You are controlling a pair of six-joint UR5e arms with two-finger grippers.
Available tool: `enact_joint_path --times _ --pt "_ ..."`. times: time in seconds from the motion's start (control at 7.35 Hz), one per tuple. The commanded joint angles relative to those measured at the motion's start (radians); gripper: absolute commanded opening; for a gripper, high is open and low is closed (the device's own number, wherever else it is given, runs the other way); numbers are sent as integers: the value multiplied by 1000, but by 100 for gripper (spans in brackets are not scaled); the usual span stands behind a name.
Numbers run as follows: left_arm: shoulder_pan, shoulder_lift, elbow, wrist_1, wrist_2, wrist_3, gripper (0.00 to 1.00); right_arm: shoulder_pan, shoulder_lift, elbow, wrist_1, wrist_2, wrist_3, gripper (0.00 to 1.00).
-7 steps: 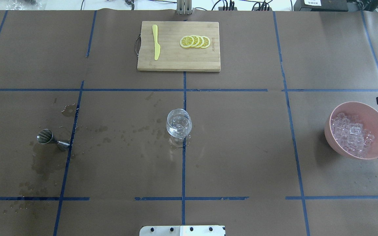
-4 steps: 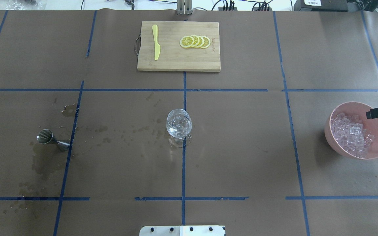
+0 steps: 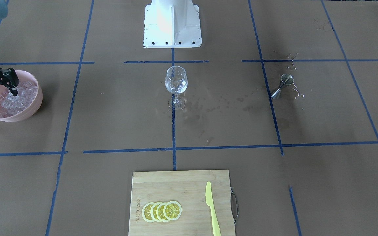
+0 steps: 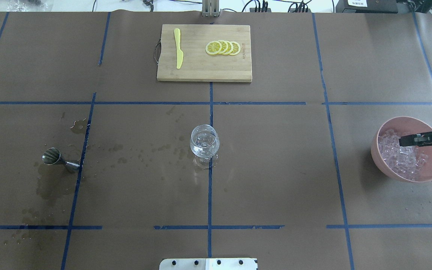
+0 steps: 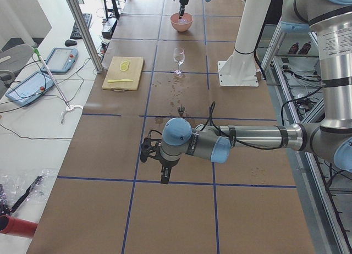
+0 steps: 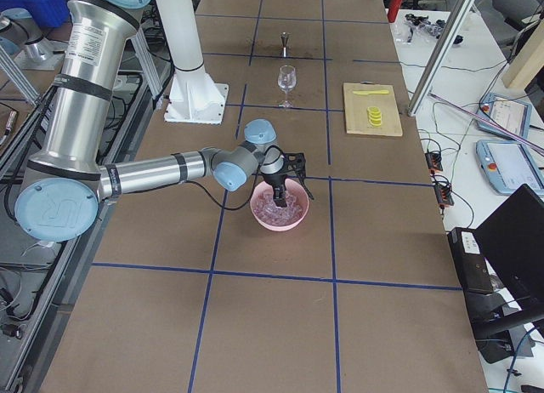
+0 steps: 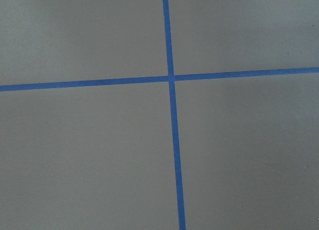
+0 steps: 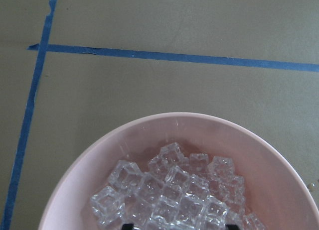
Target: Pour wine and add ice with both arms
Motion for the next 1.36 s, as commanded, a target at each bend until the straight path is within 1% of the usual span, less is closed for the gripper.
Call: enact_joint_path --times 0.0,0.14,0.41,0.54,0.82,0.95,1.09,1.22 --pt "1 -1 2 0 0 0 100 -40 0 -8 -5 -20 3 64" --pt "1 -1 2 0 0 0 100 -50 0 -13 -5 -22 3 63" --pt "1 -1 2 0 0 0 100 -67 0 -25 -12 -55 2 62" --pt "1 -1 2 0 0 2 100 -69 0 -31 -13 -55 2 56" --pt "1 -1 2 0 0 2 100 -70 0 -35 -13 -55 2 29" --pt "1 -1 2 0 0 2 100 -69 0 -35 -13 -55 2 4" --pt "1 -1 2 0 0 3 100 -69 1 -30 -13 -55 -3 0" --pt "0 -1 2 0 0 3 100 -64 1 -15 -13 -51 -6 0"
